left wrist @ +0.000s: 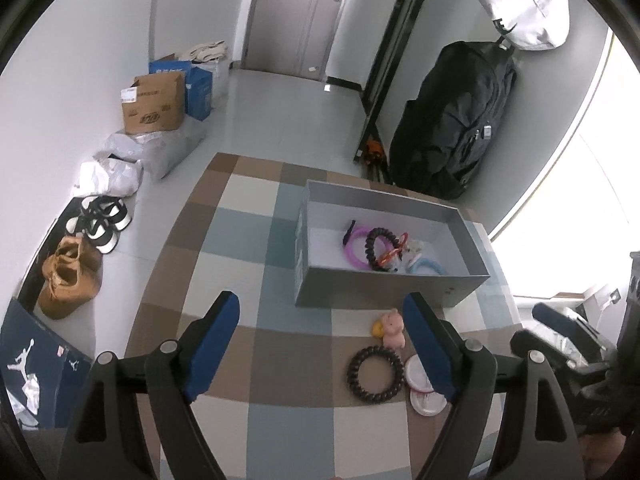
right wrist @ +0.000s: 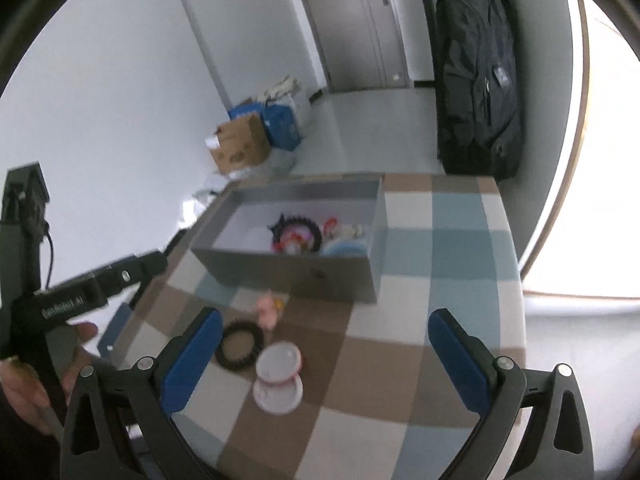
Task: Organize jewelry
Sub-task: 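Move the right tool toward the white round badge while the left tool withdraws, then grasp the white round badge with the right tool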
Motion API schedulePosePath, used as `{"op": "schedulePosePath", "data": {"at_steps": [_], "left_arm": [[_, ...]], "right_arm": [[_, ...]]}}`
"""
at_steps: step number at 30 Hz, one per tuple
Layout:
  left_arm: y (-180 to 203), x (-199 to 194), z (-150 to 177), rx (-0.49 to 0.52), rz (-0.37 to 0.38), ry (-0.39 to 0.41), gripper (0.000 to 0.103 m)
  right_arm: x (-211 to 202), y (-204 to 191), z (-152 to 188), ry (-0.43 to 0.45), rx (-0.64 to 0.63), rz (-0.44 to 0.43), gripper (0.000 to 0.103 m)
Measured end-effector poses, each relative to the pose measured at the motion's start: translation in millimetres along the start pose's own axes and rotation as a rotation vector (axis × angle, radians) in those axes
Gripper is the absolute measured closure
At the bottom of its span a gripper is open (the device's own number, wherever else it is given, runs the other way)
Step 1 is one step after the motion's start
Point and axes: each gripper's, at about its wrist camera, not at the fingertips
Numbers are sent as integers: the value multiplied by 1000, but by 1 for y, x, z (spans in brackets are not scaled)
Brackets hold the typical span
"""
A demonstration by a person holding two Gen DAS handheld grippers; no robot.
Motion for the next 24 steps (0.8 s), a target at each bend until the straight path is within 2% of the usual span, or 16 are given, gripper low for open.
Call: {"op": "schedulePosePath", "data": {"at_steps": [2,7,9,12,16,19,22,24], "left_arm": [[1,-2,0,27,-44,13,22],[-8,-7,2,-1,-30,15,22],[-9,-6,5,1,-25,1,22],[-8,-6,9,-1,-11,-9,22],[-16,-18,6,-9,-10,52,22],[-30,-17,6,-46,-30,42,22],[-38,-9,6,-98,-11,4,22],[-39,-7,6,-101,-4,3,22]], "right_arm": [[0,1,3,-21,-4,12,0],[-3,1,10,-43,-23,11,2],[1,-2,15,-70,-46,8,6],[12,-8,24,-121,-64,-14,20],[28,-18,36,-180,-92,-50,31],[34,-26,38,-186,-129,-58,33],[41,-33,39,-197,-143,-65,34],[46,-38,39,-213,-159,-92,39]]}}
Point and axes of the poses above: each gripper's, at about its wrist camera, not at the fingertips, and x roughly the way its jaws point, y to its right, z to its underside, and after that the axes turned 6 degrees about y, right-handed
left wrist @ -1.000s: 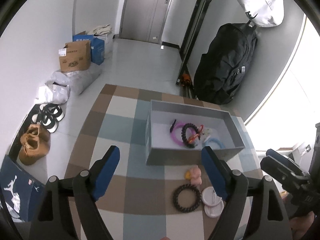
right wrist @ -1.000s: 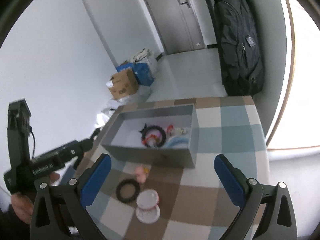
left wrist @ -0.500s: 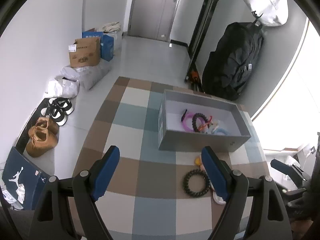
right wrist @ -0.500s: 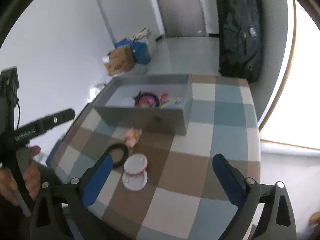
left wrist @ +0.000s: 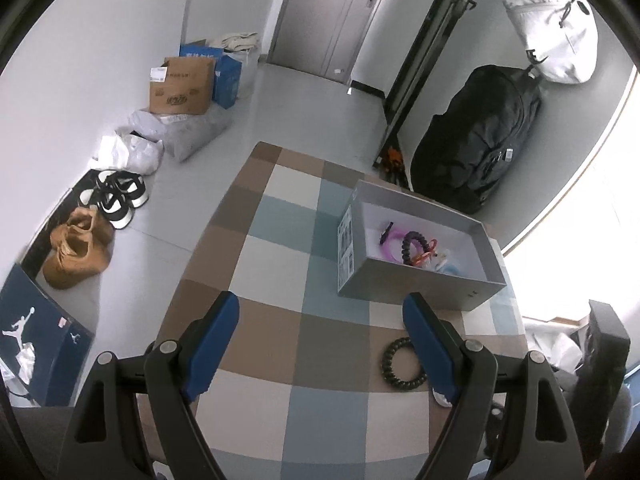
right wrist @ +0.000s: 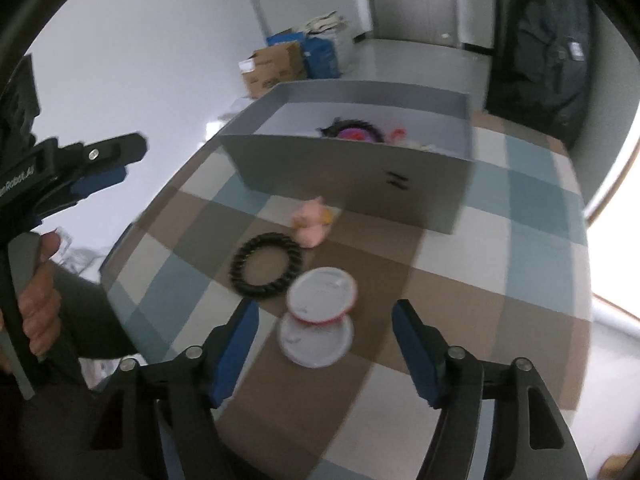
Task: Organize jewelry
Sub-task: 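Grasp the white round badge with the right tool, then move the left tool to the black coiled bracelet while the right tool holds the badge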
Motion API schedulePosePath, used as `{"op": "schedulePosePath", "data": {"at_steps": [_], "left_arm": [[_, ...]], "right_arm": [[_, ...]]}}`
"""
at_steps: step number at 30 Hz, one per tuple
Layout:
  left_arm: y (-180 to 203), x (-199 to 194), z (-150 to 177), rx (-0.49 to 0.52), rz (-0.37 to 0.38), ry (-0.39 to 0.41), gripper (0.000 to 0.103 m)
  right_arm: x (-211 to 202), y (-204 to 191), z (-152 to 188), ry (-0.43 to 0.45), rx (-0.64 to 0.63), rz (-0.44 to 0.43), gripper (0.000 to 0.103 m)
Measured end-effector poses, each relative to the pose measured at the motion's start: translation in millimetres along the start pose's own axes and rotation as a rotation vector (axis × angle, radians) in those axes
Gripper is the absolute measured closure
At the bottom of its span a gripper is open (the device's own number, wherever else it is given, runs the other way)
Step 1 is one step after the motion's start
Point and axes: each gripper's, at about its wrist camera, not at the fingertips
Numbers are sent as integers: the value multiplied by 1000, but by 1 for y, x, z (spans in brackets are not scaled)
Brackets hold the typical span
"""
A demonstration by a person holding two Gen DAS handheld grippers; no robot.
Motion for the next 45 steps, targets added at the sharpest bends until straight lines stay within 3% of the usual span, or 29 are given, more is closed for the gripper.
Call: {"op": "schedulePosePath", "data": {"at_steps": [6,9,16,22,31,34,45], "left_arm": [[-2,0,0,30,6,8,22],[0,2,1,33,22,-20,22],[11,8,8,101,20,-49,22],[11,15,10,102,23,-86,22],[14,38,19,67,66,-230,22],[27,44,26,98,102,-283,22],[65,57,45,213,63,-353,23]], "right_arm": [[12,-9,-2,-21,-50,46,49],[18,-16,-2,-42,-94,65,62],[20,-29,-4,-47,-177,113,62],[10,-21,-10,-27,-121,86,62],[-10,-2,-14,30,-18,40,62],[-20,2,-15,53,-6,31,62],[-50,17,-14,134,35,20,62]]}}
Point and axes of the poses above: each gripper's, at about its wrist camera, not at the fingertips, and x roughly the way its jaws point, y to its right, z to its underside, and after that the axes turned 6 degrees about y, right-handed
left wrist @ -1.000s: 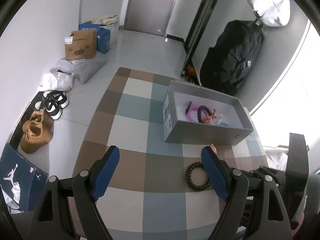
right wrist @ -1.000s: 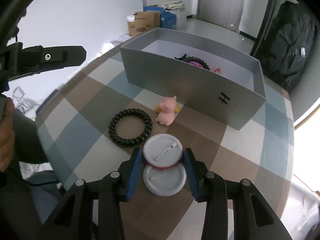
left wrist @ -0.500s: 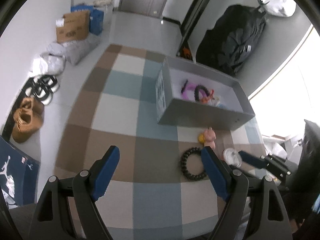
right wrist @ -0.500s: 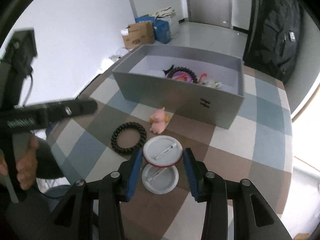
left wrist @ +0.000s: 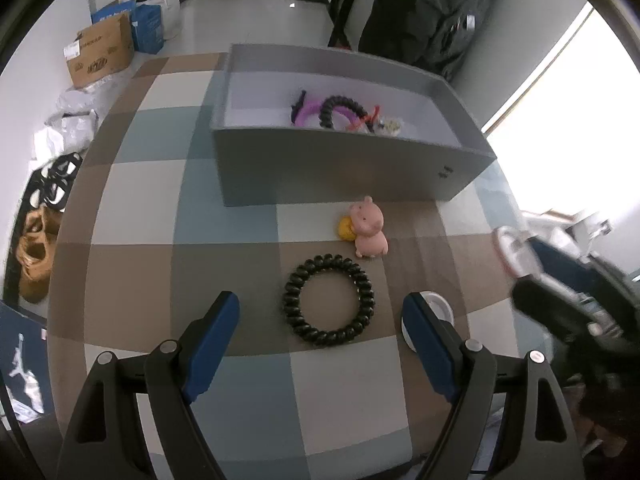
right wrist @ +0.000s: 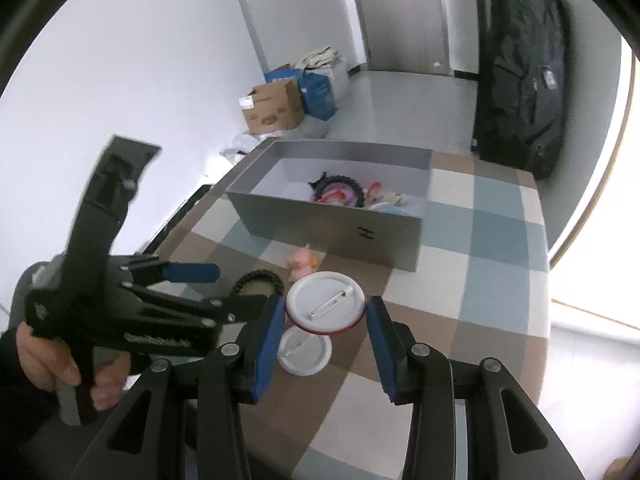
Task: Organize jewelry
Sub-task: 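Move the left tool to the black coiled bracelet while the right tool holds the badge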
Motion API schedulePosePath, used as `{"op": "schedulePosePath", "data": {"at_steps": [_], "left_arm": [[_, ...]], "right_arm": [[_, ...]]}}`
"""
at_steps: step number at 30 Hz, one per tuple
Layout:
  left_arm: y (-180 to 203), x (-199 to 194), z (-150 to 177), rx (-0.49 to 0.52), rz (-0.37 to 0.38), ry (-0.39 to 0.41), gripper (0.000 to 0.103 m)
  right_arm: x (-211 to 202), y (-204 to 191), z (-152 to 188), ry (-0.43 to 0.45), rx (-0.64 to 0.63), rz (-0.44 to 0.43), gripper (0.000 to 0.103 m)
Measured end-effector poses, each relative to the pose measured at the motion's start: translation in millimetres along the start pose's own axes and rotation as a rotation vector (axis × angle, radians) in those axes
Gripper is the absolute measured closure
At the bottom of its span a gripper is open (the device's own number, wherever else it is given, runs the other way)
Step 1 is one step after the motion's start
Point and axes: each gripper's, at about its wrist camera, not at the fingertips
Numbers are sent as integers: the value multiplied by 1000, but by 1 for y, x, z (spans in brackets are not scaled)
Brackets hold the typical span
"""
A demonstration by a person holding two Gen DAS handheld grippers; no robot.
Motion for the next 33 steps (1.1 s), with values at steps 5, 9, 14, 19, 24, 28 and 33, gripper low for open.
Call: {"op": "schedulePosePath", "data": {"at_steps": [5,9,14,19,24,28,33], "left_arm": [[7,3,0,17,-36,-3,23],[8,5,-1,18,-64,4,24],[15,8,-5,67,-113,17,45],[19,6,-4,93,-102,27,64],[17,5,-5,82,-86,25,68],[17,4,-6,71,-77,21,68],[18,-6,-7,68,-60,53,68]], "right_arm": [[-9,7,0,21,24,-4,62],[-14,9,0,35,30,-6,62],[-19,12,1,43,41,-8,62],[-22,12,0,55,39,-9,62],[-23,10,-1,64,31,-10,62],[-23,10,-1,60,35,-5,62],[-23,10,-2,71,32,-3,62]]}}
Point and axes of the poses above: each gripper's, at about its wrist camera, not at the fingertips, and x roughly the way its jaws point, y to its right, z to its underside, and after that the axes turned 6 degrees about y, right-handed
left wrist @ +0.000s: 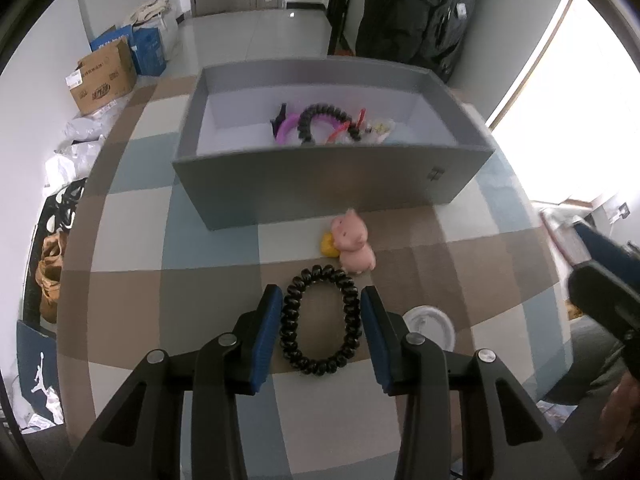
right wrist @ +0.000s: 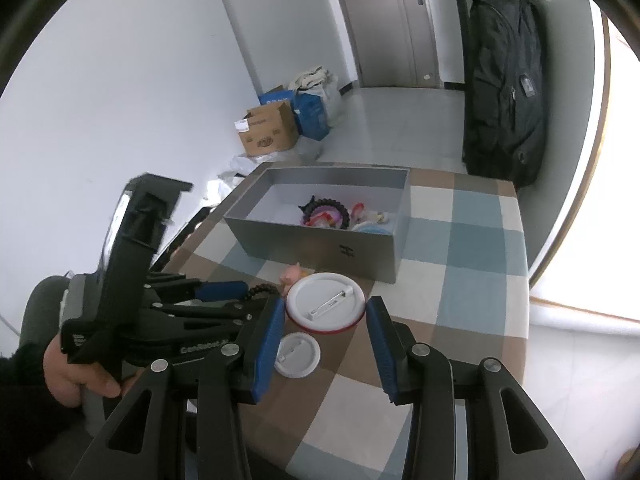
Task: Organize jewelry
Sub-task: 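Move the left tool to the black coiled bracelet while the right tool holds the badge, then grasp the black coiled bracelet with the left tool and lift it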
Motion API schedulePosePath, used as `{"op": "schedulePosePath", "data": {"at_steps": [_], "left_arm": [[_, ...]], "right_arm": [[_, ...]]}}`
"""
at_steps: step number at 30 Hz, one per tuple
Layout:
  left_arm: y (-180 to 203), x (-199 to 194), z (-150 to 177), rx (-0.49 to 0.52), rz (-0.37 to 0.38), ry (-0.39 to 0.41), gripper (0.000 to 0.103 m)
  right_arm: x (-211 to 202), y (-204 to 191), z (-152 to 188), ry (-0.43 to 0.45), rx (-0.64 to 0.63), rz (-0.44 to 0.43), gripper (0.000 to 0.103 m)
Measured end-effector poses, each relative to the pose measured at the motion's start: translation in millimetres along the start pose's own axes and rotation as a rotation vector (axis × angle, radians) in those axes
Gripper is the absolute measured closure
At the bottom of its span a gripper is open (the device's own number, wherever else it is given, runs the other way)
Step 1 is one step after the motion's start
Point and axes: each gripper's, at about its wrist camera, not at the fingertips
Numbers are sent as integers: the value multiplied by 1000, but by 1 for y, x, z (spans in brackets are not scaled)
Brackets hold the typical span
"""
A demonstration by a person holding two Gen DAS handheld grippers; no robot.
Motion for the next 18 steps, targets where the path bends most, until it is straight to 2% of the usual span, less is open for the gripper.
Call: {"op": "schedulePosePath", "data": {"at_steps": [3,5,9,13,18], "left_arm": [[0,-12,-4,2,10,50,71],[-2,-18,-8,-7,15,77,87],[-9,-20,-12,-49,54,79,87],[-18,-16,-11,-95,54,52,87],[-21,-4,-10,-75,-5,-2,86]], "right_arm": [[1,0,-1,3,2,-4,62],[3,-1,-2,3,6,-8,62],[6,-2,-8,6,21,-22,62],[12,-3,-12,-2,32,-23,62],[16,-7,-14,-6,24,-31,62]]}}
Point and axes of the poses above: each gripper's, at about its wrist camera, not at the fingertips, and x roughly the way its jaws point, y to its right, z to its underside, and after that the axes turned 6 degrees about y, right-handed
